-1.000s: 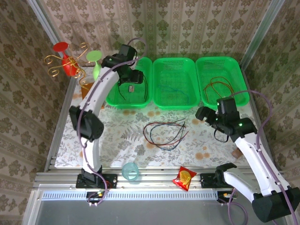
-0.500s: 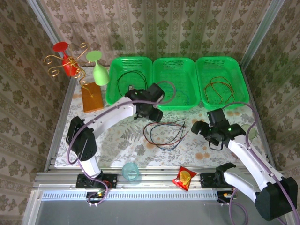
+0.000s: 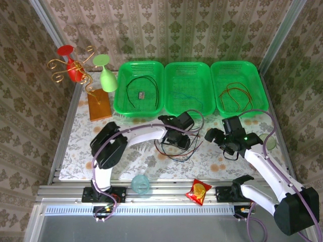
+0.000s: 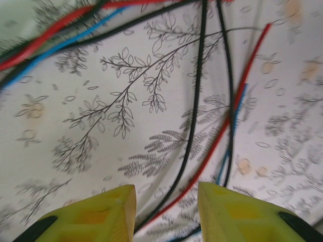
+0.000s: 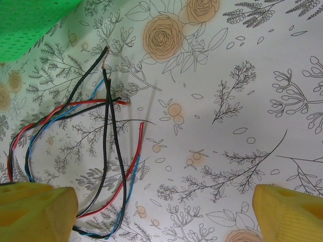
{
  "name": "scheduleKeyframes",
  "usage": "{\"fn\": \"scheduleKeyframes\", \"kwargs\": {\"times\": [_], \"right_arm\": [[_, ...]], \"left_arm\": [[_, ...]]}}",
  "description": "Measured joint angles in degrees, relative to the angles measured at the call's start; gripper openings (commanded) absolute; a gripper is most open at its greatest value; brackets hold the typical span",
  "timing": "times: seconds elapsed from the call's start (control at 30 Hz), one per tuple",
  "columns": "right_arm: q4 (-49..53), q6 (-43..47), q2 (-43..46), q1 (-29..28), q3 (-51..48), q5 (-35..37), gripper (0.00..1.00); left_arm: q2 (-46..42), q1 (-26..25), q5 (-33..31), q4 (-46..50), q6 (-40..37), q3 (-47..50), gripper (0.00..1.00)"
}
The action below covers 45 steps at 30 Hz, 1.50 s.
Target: Untangle the cables
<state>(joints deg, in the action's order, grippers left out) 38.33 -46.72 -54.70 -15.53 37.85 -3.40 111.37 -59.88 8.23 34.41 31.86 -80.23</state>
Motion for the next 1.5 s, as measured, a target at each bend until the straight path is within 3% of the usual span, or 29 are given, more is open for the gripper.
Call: {"fn": "scheduleKeyframes", "kwargs": {"times": [0.8,1.13,1.33,1.5], "right_arm": [[-0.22,-0.04,1.51,0.31,-0.94,0.44,0.92],[4.57,-0.17,11.41,1.31,-3.19,2.45,0.93],[5.62,-0.17,11.67,1.77,-3.52,2.73,0.93],[5.6,0.04,10.86,2.05,-3.52,2.73,0.94]], "left_arm": [[10.64,-1.18,2.25,1.99,2.01,-11.61,0.3],[13.31,-1.6,1.84,3.85,2.03,-14.21,0.21],[15.19,-1.6,1.62,7.26,2.21,-17.2,0.2],[16.39,-2.16,-0.44,10.27,1.79,-19.74,0.11]]}}
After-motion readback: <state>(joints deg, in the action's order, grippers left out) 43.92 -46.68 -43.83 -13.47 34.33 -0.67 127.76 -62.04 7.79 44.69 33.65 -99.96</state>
